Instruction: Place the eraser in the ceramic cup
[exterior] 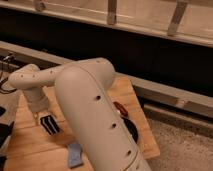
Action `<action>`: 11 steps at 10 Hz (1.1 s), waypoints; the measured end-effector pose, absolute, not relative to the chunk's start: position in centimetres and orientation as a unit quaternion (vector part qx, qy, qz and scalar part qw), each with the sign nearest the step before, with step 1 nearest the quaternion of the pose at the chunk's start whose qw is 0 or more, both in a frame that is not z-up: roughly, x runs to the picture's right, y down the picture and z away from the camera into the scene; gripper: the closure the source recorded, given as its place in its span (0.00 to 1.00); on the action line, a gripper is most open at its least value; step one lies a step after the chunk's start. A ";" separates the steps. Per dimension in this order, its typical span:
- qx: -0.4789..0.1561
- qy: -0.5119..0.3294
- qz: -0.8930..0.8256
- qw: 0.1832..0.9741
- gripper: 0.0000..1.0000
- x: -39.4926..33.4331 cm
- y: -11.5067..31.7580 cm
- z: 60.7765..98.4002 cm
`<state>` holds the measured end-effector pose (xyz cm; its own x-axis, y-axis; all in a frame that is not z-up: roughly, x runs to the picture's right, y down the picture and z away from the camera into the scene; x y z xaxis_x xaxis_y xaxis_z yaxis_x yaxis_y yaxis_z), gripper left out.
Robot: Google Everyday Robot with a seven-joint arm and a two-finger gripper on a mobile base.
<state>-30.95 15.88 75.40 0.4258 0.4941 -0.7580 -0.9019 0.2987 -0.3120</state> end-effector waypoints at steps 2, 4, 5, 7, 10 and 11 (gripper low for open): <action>-0.364 0.277 0.471 0.754 0.35 -30.5 15.6 75.2; -0.360 0.277 0.480 0.750 0.35 -30.0 15.3 75.1; -0.359 0.276 0.484 0.748 0.35 -29.6 15.1 75.2; -0.361 0.272 0.488 0.746 0.35 -29.3 15.1 75.0; -0.368 0.267 0.491 0.743 0.35 -28.7 15.4 74.5; -0.372 0.263 0.489 0.743 0.35 -28.7 15.4 74.4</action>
<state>-28.65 15.43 74.40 0.3828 0.5314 -0.7557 -0.9234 0.2439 -0.2963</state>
